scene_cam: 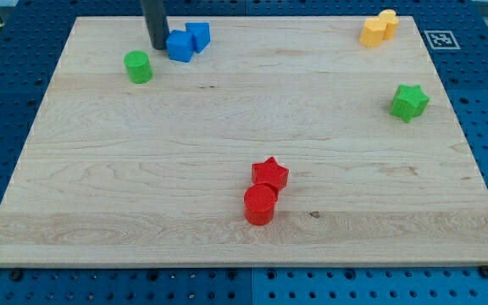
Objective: Move your arm to the green circle
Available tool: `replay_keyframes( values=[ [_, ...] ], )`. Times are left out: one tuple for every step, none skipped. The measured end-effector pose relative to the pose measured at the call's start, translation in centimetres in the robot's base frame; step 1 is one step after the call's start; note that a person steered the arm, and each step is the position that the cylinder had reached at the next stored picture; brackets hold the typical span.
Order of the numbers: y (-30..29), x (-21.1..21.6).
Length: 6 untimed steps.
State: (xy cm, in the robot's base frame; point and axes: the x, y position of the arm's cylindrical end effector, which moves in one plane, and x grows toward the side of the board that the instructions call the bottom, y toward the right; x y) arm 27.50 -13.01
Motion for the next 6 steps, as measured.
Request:
replay_keyframes(
  values=[
    [2.1, 3.7],
    [3.8, 4.5],
    [4.3, 7.5],
    [1.5, 9.8],
    [-1.8, 9.8],
    [-1.8, 9.7]
  ],
)
